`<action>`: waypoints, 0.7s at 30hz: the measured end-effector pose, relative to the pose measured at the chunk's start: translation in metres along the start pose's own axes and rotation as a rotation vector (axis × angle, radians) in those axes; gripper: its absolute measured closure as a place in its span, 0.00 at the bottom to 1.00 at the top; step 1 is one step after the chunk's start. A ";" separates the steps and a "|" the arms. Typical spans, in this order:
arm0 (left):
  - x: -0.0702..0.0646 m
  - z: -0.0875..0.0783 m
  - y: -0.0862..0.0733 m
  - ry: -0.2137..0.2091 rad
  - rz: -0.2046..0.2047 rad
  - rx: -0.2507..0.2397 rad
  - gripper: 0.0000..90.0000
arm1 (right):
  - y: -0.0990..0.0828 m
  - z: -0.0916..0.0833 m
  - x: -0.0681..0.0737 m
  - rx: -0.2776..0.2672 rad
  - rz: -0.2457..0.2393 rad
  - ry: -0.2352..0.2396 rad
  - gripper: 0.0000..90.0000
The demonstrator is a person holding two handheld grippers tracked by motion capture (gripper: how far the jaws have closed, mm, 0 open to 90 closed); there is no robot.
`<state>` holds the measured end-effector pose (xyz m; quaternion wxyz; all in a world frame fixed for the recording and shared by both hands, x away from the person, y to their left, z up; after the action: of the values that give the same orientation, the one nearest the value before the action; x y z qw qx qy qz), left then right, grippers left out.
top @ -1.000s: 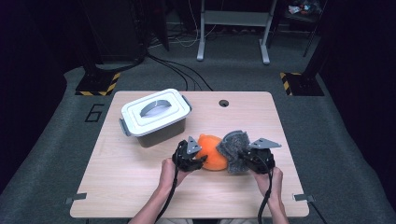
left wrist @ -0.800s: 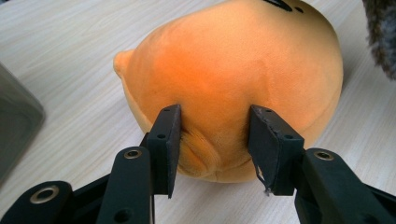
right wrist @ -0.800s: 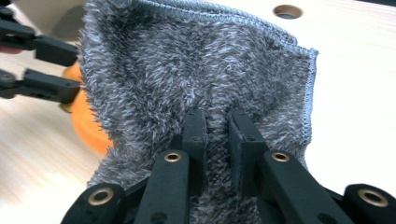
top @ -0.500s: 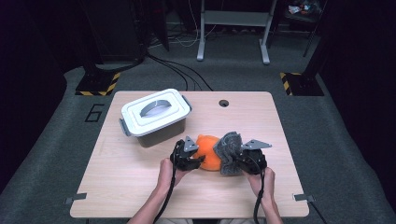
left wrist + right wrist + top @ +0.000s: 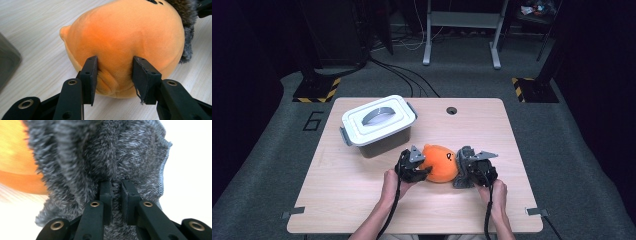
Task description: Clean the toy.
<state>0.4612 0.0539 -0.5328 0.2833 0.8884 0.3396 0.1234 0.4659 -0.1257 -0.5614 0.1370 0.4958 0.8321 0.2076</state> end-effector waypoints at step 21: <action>-0.002 -0.001 0.000 0.005 0.007 0.006 0.62 | 0.021 -0.044 0.019 -0.139 -0.021 0.148 0.93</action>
<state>0.4599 0.0529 -0.5320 0.2794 0.8901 0.3374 0.1258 0.4540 -0.1097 -0.5135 0.1112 0.4596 0.8286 0.2996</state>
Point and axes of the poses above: each handheld gripper's, and its own axes: z roughly forward along the jaws, y roughly out of its top, x roughly to its left, the point moved 10 cm from there along z, roughly forward along the jaws, and after that the axes turned 14 degrees about x, right-handed, at the moved point
